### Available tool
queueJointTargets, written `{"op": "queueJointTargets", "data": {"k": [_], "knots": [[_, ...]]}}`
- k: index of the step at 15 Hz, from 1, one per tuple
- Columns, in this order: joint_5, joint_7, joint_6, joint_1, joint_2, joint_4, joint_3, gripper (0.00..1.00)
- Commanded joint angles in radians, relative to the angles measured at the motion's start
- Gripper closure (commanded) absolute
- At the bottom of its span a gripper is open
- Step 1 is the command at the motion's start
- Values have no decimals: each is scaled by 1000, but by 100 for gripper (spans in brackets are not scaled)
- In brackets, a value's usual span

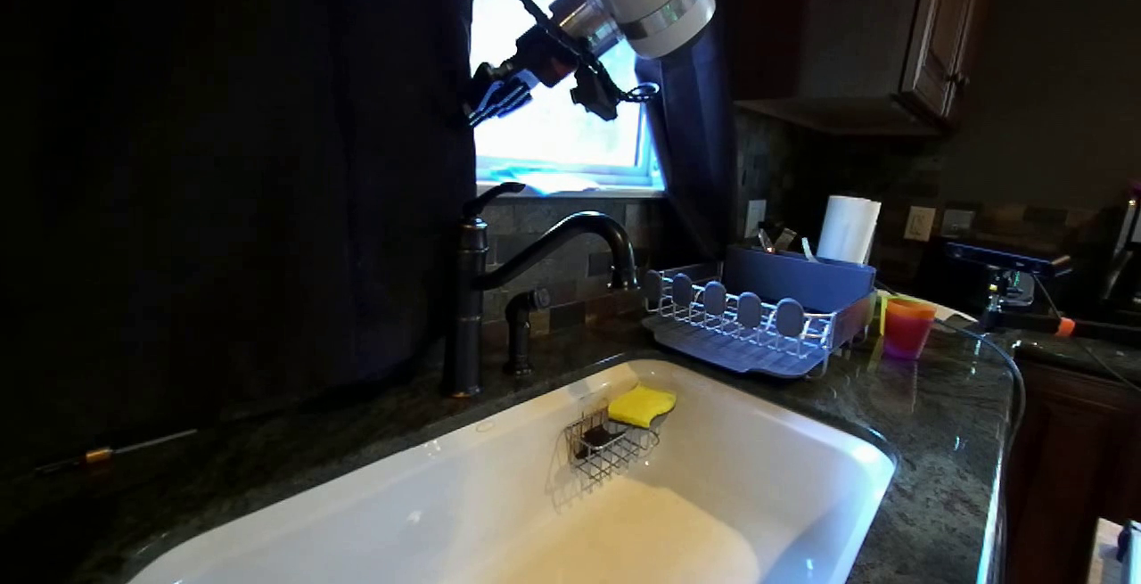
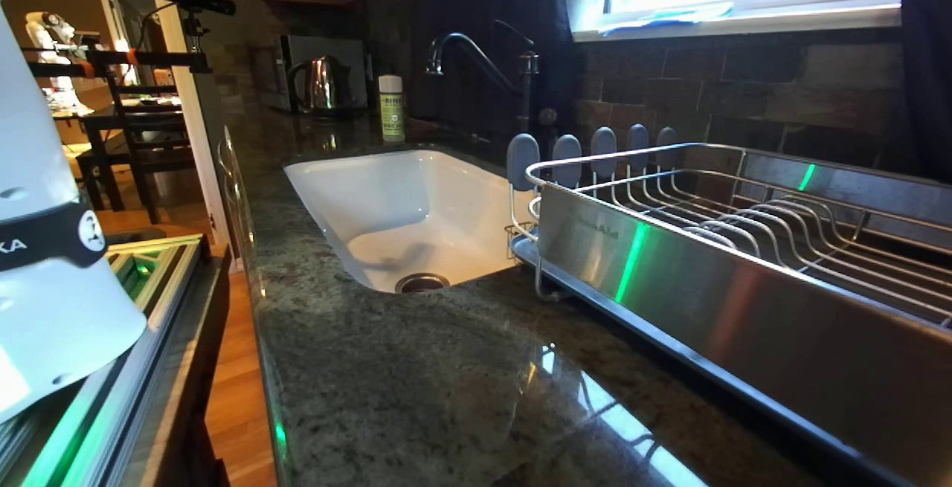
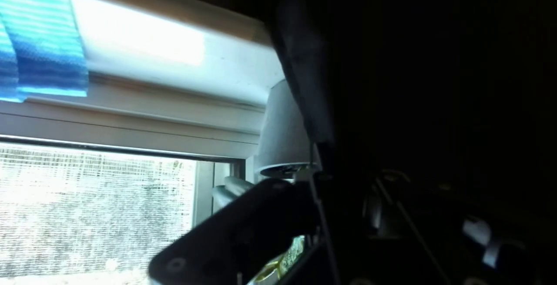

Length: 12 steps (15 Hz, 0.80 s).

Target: Push the curtain to the left

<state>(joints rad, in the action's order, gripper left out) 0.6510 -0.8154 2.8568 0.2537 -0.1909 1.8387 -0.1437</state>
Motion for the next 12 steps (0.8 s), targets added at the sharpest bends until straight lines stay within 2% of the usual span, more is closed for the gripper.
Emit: {"op": "queueJointTargets", "data": {"k": [1,7,12], "knots": [[30,-37,28,0,1,16,-20,100],[38,-45,21,0,4,15,-38,99],[9,-30,20,31,-16,10,-74,99]]}}
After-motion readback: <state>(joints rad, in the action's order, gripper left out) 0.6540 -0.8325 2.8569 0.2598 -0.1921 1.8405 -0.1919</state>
